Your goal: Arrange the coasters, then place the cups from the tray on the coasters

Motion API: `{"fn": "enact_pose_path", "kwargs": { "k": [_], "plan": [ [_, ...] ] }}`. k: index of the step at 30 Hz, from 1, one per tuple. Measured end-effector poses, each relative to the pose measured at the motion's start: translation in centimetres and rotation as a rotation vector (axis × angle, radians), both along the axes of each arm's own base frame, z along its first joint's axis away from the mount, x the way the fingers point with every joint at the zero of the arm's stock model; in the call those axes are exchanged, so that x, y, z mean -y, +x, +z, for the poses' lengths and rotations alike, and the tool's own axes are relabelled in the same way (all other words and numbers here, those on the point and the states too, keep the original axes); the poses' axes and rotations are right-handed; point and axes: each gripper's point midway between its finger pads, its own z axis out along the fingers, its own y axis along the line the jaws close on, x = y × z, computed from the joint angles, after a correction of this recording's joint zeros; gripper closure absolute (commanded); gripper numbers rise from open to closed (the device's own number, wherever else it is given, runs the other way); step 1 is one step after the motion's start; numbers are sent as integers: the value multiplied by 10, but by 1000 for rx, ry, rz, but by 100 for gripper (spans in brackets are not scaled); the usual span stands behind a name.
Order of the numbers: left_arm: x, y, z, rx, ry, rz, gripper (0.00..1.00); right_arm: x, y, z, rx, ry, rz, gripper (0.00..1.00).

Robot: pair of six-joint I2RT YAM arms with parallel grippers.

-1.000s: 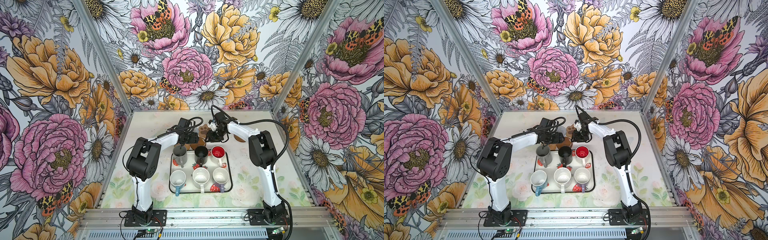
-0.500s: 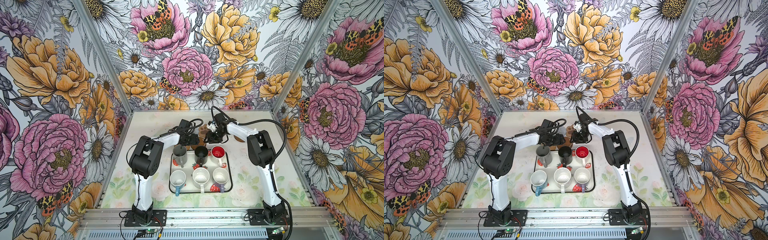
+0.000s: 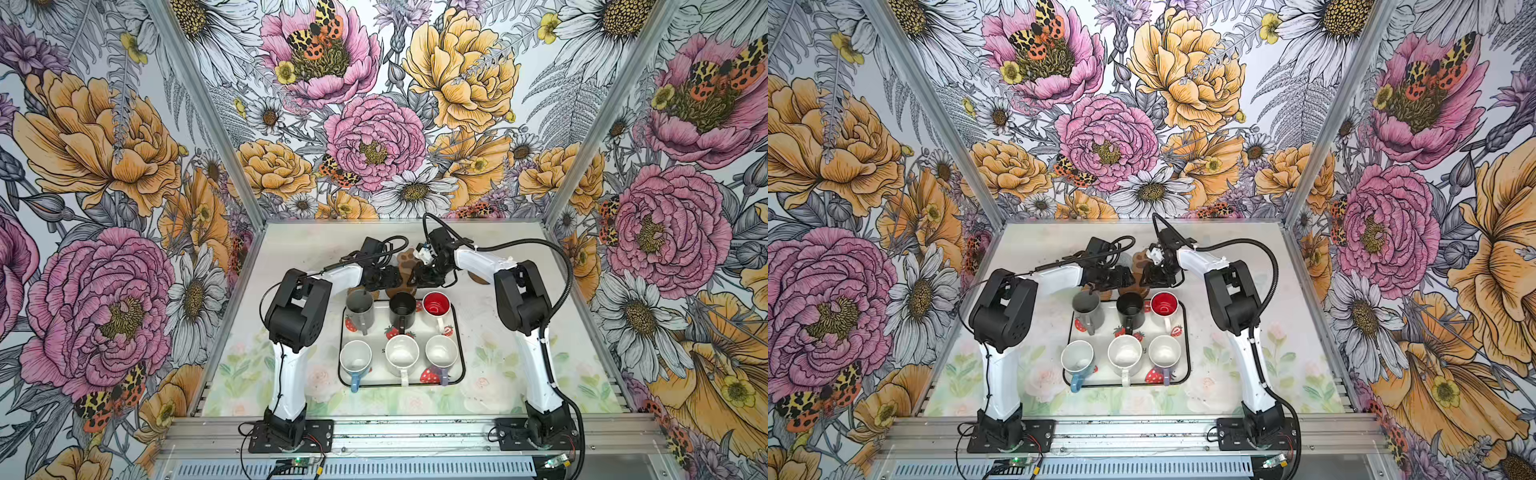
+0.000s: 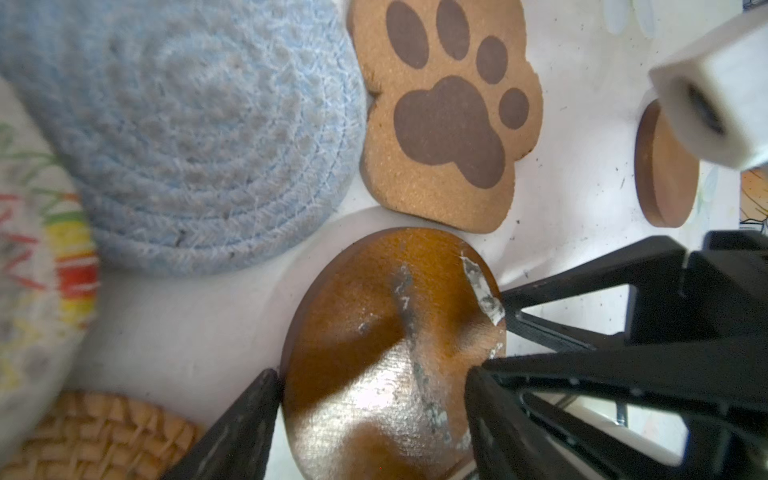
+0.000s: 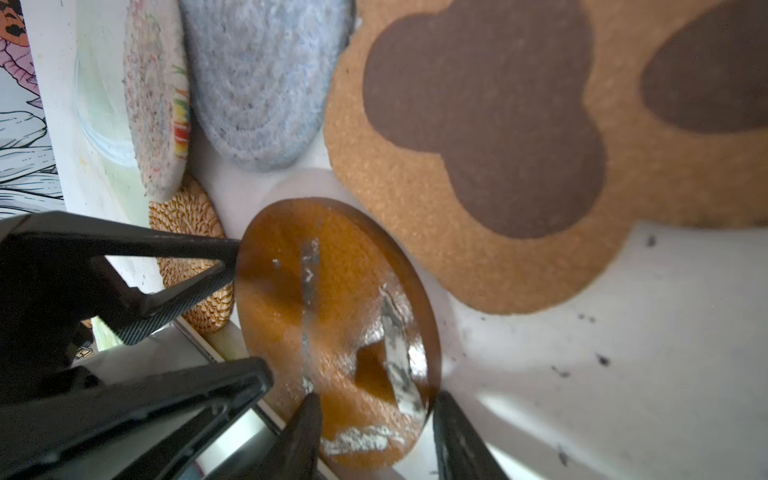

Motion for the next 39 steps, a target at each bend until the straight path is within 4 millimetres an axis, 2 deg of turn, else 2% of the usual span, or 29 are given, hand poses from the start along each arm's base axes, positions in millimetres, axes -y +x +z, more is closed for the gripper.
{"fn": "enact_pose_path", "kwargs": {
  "k": [16, 23, 39],
  "plan": [
    [45, 18, 3, 14, -87, -42, 31, 43, 15, -1, -12, 13, -93, 56],
    [69, 25, 5, 19, -154, -72, 33, 68, 19, -1, -18, 2, -144, 56],
    [122, 45, 8, -1, -322, -123, 33, 125, 46, -1, 8, -17, -268, 56]
  ]
}}
